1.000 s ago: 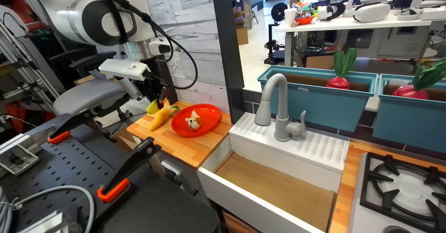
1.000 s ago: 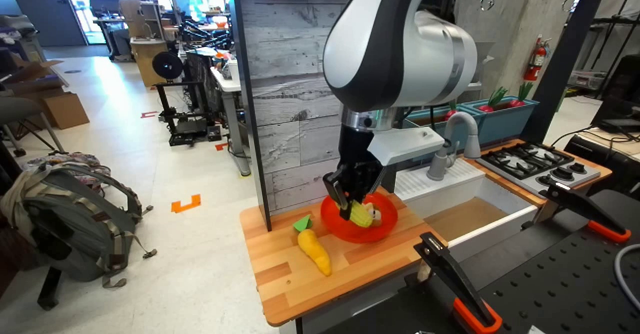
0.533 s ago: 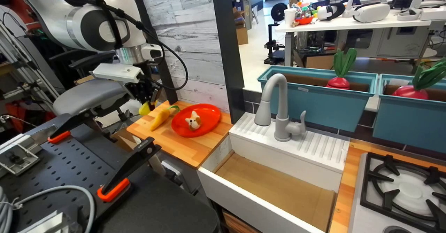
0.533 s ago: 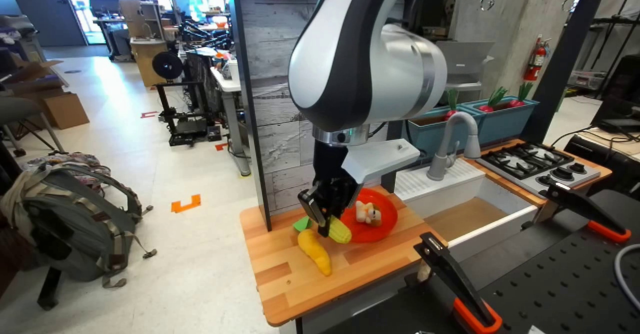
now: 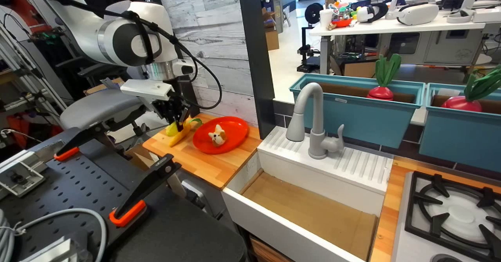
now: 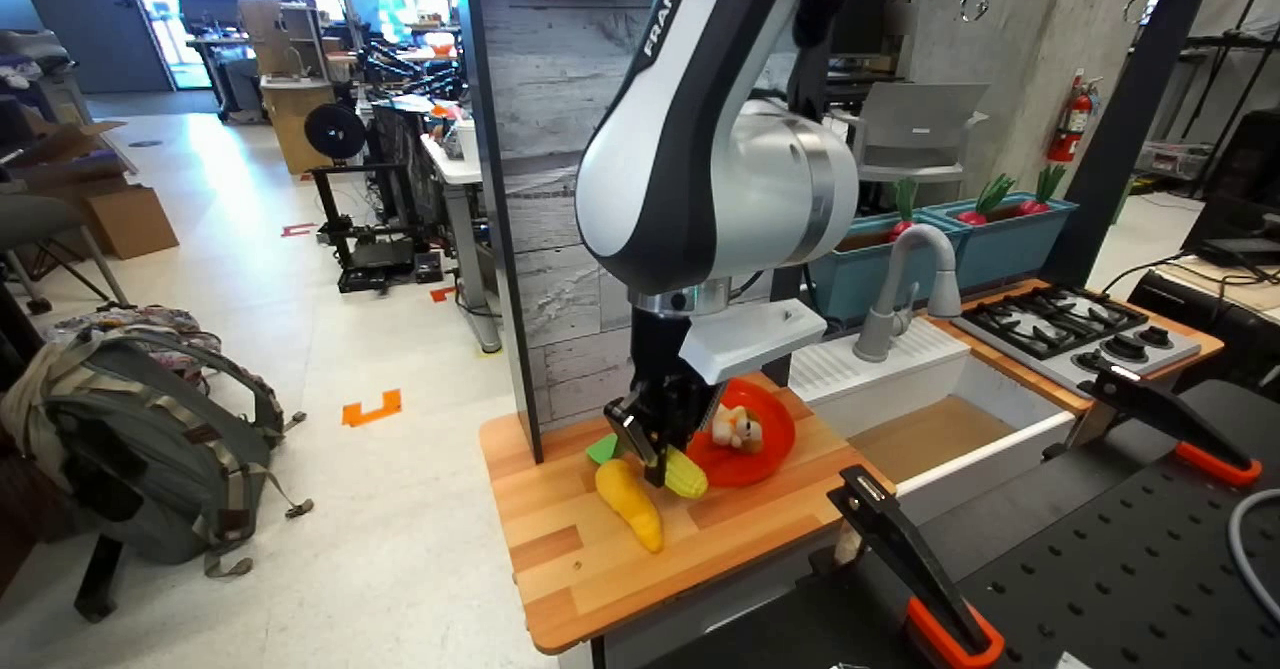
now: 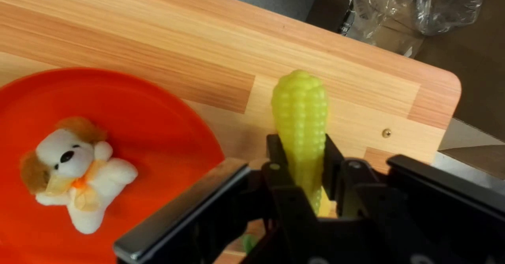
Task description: Move the yellow maize cob to the left
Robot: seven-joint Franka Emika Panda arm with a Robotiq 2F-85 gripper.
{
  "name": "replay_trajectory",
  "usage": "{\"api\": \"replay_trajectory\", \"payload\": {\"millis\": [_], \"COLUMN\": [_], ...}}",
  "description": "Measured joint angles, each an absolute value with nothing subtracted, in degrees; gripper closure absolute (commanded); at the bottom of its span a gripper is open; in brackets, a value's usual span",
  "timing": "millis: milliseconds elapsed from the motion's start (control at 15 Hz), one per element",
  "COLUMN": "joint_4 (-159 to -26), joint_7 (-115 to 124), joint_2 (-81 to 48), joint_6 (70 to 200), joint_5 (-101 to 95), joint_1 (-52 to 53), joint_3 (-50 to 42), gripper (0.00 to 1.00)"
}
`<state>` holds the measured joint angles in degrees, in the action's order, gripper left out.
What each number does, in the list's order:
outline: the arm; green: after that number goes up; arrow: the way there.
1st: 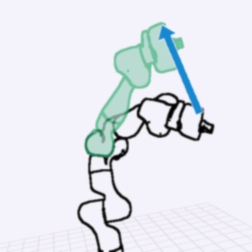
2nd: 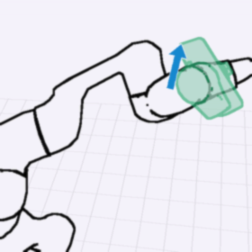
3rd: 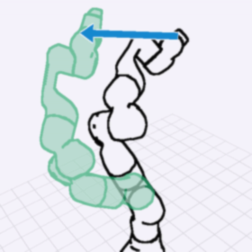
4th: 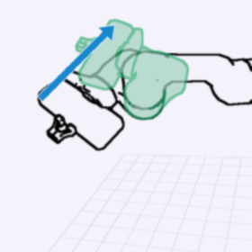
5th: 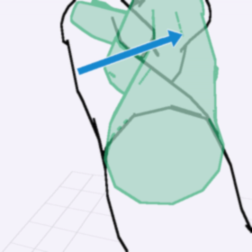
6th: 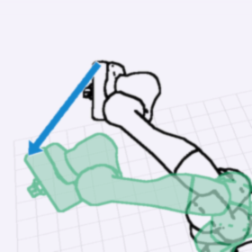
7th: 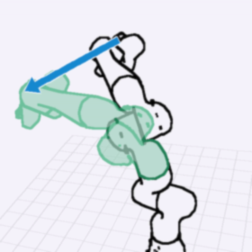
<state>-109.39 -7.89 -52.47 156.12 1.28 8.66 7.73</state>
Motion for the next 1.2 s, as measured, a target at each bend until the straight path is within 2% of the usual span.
{"api": "replay_trajectory", "payload": {"millis": [1067, 1133, 1200], "joint_4": [-99.68, -99.53, -99.41], "joint_7": [-6.17, -6.1, -6.05], "joint_2": [-59.94, -60.09, -60.19], "joint_6": [151.68, 151.68, 151.68], "joint_5": [0.26, 0.04, -0.16], "joint_1": [9.78, 9.95, 10.06], "joint_3": [5.56, 5.52, 5.51], "gripper": [0.94, 0.55, 0.48]}}
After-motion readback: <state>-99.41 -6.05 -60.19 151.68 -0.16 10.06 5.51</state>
